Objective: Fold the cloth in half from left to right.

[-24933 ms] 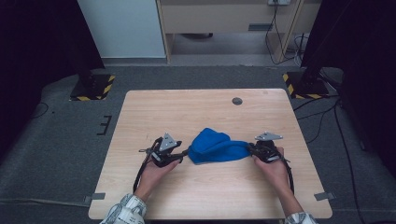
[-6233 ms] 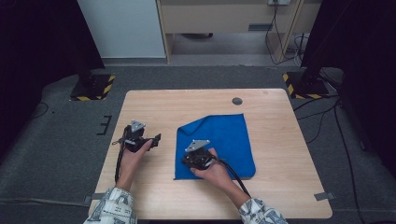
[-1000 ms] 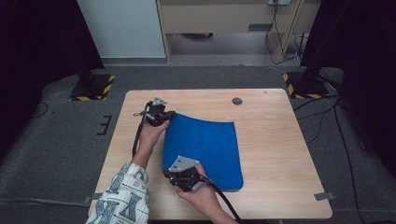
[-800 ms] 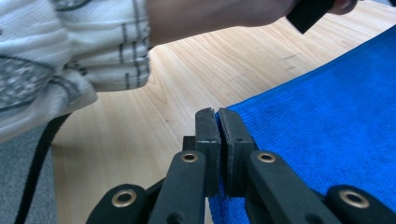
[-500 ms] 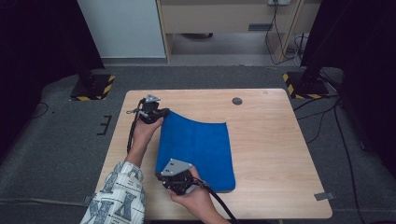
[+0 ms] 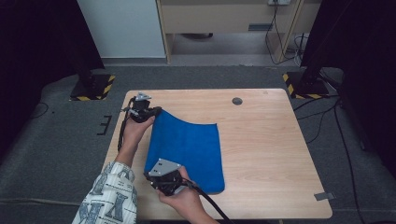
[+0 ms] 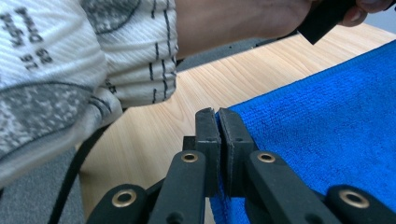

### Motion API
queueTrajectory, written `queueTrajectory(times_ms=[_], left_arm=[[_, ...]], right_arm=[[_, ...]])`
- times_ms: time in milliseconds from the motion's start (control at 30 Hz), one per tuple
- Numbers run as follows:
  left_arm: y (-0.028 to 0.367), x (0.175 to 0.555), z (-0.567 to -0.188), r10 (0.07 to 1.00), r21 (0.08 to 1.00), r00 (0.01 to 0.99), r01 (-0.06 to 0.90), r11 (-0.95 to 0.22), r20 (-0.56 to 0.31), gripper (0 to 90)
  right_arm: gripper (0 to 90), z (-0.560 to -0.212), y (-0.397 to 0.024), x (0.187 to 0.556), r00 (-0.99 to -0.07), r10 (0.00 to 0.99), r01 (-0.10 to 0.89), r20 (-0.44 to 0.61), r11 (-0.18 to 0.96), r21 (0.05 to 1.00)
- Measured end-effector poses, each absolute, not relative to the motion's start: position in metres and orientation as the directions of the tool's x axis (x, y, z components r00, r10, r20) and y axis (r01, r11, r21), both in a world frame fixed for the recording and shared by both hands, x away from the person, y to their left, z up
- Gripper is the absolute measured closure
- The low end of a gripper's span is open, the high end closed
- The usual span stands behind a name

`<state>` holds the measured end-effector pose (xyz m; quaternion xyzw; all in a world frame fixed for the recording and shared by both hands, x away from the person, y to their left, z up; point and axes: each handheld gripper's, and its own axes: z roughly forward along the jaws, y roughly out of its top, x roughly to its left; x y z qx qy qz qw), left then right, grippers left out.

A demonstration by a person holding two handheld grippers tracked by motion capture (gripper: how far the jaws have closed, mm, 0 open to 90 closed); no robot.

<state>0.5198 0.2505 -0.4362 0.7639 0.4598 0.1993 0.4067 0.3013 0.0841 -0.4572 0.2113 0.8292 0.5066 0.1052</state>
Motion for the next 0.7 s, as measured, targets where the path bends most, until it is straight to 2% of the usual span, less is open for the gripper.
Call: queueTrajectory(times_ms=[300,700], left_arm=[[0.259,0.510,-0.423,0.869,0.813,0.490,0.534,-0.233,-0.072,88.1],[0.209,0.525,-0.436,0.857,0.787,0.506,0.567,-0.244,-0.099,88.0]], right_arm=[[87.5,-0.448,0.092,0.298,-0.900,0.429,0.247,0.077,0.356,0.902],[87.5,-0.458,0.042,0.298,-0.863,0.495,0.290,0.103,0.317,0.903]])
